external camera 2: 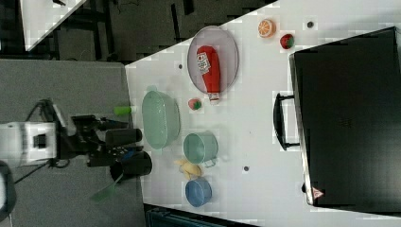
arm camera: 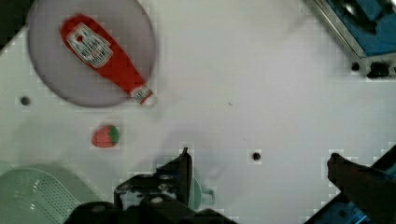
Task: Pick ketchup from plate and place it on table.
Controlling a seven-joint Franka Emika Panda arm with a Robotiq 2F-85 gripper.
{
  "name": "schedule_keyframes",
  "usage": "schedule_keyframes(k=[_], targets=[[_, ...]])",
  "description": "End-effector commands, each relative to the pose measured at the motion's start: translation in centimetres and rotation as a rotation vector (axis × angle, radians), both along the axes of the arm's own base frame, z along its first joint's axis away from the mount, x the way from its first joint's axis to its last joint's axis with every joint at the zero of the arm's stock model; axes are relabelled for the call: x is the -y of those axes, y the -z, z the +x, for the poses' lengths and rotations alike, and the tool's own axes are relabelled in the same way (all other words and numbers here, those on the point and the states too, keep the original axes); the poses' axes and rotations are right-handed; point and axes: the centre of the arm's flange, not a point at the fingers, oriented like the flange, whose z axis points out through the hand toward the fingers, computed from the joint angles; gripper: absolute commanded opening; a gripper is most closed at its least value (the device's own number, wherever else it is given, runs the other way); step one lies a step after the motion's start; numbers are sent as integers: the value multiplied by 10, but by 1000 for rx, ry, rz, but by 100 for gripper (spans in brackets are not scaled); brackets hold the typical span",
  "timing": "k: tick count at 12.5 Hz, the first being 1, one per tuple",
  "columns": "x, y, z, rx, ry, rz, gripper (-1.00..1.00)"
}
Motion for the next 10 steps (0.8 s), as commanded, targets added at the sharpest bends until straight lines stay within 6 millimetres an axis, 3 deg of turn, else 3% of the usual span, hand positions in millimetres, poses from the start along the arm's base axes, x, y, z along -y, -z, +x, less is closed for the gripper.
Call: schedule_keyframes(k=[1,6,10], targets=[[-10,47,22,-91,-39,16,100],[-40,122,57,-161,-116,35,100],[-60,185,87,-141,-352,77,100]])
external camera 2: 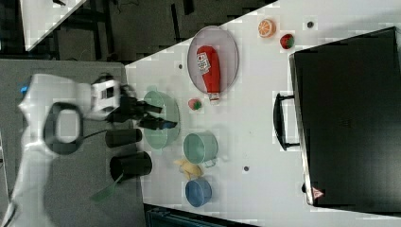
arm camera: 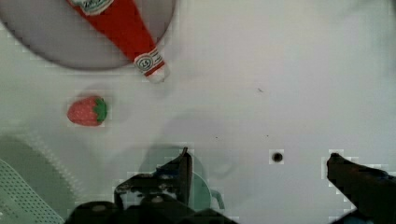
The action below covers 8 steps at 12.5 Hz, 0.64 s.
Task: Pick ketchup from plate and place it on table.
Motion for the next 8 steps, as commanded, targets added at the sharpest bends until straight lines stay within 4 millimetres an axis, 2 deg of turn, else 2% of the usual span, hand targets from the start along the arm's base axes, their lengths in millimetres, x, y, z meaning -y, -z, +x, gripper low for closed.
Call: schedule_keyframes(k=[1,4,8], targets=[[-17,21,16,62,-243,66,100],[-25,70,36,111,-388,105,100],[-33,133,57,172,-405,118,100]])
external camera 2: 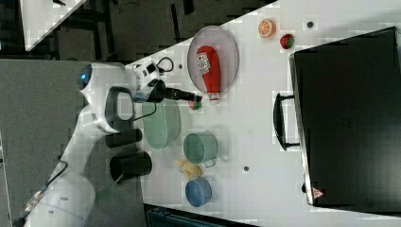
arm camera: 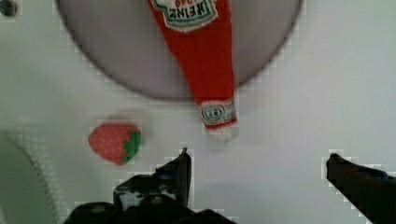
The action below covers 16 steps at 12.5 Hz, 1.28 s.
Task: Pick ketchup from plate and place it on table.
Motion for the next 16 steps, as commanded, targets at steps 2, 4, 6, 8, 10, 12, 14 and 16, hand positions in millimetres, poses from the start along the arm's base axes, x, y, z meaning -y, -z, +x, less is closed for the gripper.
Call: schedule_keyframes(k=[2,4,6,8,10,12,14,16], targets=[[-19,27,21,96,-114,20,100],[-23,49,33,144,-169,5,100],[-25,70,41,173,-206,-16,100],[-26,89,46,204,-218,-19,100],[-26,103,51,239,-231,-26,100],[-28,114,54,267,-252,-36,100],[-29,125,55,268,-254,-33,100],[-31,131,56,270,-256,-30,91]])
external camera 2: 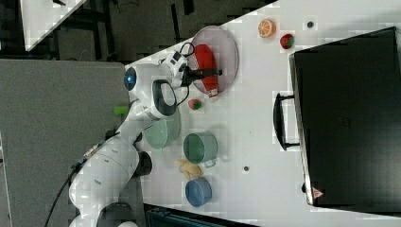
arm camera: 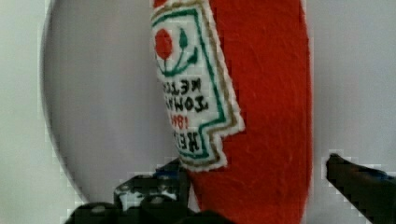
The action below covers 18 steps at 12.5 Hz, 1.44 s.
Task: Pick ketchup from plate and place it on table.
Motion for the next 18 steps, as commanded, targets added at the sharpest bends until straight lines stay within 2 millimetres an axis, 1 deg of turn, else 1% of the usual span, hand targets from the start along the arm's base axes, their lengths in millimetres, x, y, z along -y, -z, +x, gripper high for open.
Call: schedule_keyframes(k=[1,2,3,5,6,7,8,10,12,15,16,17,18], targets=[[2,-14,11,47,-29,-1,68],[3,-14,12,49,-27,-3,42],[3,-17,14,55,-27,-3,21],[3,-22,17,66,-26,-1,21],[2,-31,21,80,-25,1,21],[3,-44,26,103,-23,1,21],[4,-63,33,128,-16,1,21],[11,-108,43,144,22,-5,21],[21,-152,45,114,55,-13,21],[48,-206,32,28,164,70,21],[58,-221,25,12,187,80,21],[68,-232,15,-2,199,71,21],[80,-238,4,-13,215,62,21]])
